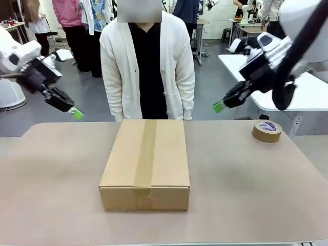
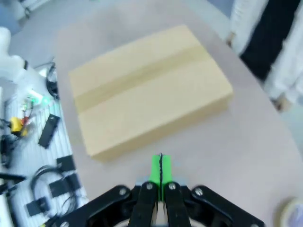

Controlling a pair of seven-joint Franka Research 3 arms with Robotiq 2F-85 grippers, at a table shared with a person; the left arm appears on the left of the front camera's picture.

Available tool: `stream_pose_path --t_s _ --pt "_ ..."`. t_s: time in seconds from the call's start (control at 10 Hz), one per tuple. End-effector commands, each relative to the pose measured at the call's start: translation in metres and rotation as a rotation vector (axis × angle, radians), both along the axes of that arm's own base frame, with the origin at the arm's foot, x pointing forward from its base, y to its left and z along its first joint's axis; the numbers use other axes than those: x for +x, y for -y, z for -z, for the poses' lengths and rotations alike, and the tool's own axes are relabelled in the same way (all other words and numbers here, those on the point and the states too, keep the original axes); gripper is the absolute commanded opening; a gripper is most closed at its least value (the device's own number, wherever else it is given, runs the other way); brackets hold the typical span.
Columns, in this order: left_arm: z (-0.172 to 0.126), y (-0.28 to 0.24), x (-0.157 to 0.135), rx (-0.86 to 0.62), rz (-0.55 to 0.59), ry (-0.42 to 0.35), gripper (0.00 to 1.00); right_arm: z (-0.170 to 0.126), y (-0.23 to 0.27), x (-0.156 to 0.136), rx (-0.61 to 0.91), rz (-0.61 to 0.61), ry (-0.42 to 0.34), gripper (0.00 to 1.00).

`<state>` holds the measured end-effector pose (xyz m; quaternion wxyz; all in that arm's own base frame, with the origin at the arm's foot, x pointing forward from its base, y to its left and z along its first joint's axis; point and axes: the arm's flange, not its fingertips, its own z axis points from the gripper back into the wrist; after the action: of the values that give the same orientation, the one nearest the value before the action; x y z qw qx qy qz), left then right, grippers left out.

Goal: Wrap the clocks to prevent damage.
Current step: After the human seals the box with tape, release both hands from the side flaps of the Package Box.

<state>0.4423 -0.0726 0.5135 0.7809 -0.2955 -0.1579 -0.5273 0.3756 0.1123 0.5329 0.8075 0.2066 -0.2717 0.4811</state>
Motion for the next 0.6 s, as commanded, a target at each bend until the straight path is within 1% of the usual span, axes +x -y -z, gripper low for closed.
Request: stream_pose_path --t_s 0.0,0.2,0.3,0.4,0.5 --pt "-0.017 -0.018 -0.021 0.071 -0.066 -0.009 0.00 -0.001 0.009 -0.027 -0.060 0.068 -0.078 0.01" --pt "-0.033 -0.036 -0.043 0.129 -0.110 0.009 0.00 -0.002 0.021 -0.040 -0.086 0.115 -0.096 0.01" --pt "-0.035 -0.043 -0.050 0.130 -0.126 0.021 0.00 -0.002 0.021 -0.043 -0.098 0.111 -0.102 0.01" --pt "-0.032 -0.046 -0.051 0.098 -0.078 0.036 0.00 0.002 0.015 -0.037 -0.103 0.041 -0.044 0.01" --pt "-0.036 -0.043 -0.036 0.110 -0.106 0.031 0.00 -0.003 0.024 -0.037 -0.094 0.107 -0.076 0.01"
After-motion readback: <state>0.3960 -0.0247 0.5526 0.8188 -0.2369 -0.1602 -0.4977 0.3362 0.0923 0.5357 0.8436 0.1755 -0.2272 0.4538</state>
